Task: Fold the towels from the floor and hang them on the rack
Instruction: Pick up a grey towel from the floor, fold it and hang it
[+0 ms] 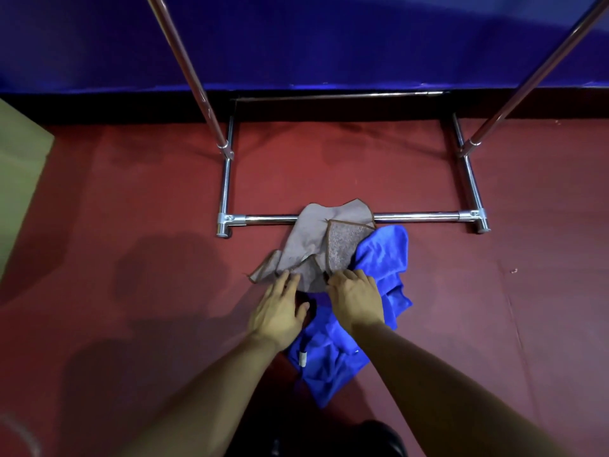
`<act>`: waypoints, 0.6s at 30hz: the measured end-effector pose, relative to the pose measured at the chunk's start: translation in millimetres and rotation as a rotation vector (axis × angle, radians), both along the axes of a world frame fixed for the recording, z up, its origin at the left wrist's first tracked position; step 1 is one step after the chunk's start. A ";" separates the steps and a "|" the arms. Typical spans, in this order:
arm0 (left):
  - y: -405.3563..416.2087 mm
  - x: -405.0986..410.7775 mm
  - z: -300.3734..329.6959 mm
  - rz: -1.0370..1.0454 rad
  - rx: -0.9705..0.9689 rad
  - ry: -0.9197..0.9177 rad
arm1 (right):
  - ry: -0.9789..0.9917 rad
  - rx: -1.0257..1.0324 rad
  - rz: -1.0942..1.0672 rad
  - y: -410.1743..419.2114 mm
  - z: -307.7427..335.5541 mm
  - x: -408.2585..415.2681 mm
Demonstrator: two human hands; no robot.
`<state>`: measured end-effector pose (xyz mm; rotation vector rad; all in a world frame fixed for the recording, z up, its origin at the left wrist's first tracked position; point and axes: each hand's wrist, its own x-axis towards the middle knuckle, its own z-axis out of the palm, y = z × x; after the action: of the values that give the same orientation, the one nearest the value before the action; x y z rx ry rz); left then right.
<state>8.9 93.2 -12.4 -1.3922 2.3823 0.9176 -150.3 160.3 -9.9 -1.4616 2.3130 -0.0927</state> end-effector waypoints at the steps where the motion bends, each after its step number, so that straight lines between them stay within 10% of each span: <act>1: -2.1 0.9 4.0 0.002 -0.011 0.012 | -0.033 -0.063 -0.014 -0.3 4.3 0.2; 18: -82.2 -7.5 164.9 0.172 0.195 0.204 | -0.341 -0.464 -0.046 -40.2 231.9 -9.7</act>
<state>1.3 11.1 152.5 -1.5071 2.2615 1.3581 -160.0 120.1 221.9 -1.4528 2.1233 -0.8717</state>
